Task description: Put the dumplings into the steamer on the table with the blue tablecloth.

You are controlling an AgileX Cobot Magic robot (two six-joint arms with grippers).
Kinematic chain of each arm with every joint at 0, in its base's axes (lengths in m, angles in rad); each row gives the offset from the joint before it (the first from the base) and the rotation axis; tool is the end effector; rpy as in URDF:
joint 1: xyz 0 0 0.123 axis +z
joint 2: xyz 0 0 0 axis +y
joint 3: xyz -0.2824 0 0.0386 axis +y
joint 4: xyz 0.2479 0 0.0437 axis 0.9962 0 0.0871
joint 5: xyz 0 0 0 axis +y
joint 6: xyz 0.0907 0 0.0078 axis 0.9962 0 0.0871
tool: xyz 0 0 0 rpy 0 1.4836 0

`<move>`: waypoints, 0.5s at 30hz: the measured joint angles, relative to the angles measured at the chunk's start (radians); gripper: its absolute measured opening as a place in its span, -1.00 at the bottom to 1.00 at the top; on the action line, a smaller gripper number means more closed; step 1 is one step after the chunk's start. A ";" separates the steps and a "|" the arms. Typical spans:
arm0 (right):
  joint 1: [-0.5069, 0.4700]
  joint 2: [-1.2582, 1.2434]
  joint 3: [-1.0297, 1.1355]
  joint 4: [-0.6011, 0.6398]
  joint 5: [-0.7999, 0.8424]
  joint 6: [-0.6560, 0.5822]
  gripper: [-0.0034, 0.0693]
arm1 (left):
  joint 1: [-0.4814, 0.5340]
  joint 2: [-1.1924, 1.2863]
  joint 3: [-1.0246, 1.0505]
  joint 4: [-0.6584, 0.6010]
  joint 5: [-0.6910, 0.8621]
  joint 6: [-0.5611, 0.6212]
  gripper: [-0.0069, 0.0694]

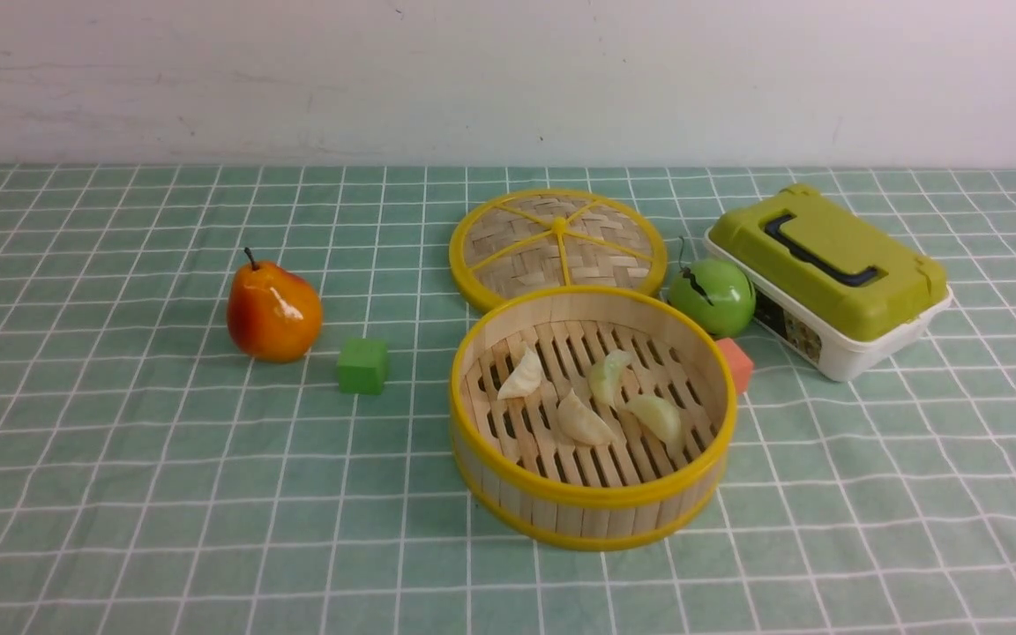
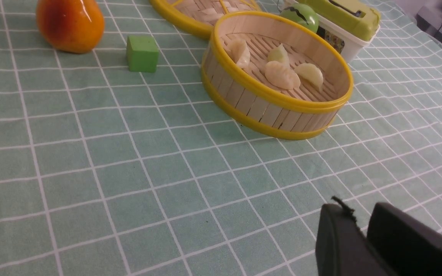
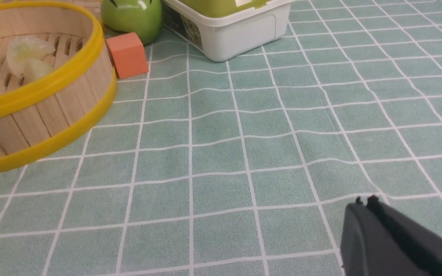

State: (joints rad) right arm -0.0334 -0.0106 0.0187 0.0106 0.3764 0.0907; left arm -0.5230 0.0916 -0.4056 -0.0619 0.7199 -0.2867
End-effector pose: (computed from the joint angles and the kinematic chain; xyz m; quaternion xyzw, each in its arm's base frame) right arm 0.0524 -0.0014 0.1735 0.0527 0.8023 0.0215 0.5942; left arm 0.0250 -0.0187 0.2769 0.0886 0.8051 -0.2584 0.5264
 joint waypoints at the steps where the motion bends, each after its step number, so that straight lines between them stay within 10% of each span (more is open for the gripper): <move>1: 0.000 0.000 0.000 0.000 0.000 0.000 -0.94 | 0.000 0.000 0.000 0.000 0.000 0.000 -0.51; 15: 0.000 0.000 0.000 0.000 0.000 0.000 -0.92 | 0.066 0.000 0.133 0.028 -0.299 0.000 -0.65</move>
State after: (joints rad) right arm -0.0334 -0.0106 0.0187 0.0106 0.3764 0.0907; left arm -0.4574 0.0916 -0.2727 -0.0340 0.4207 -0.2867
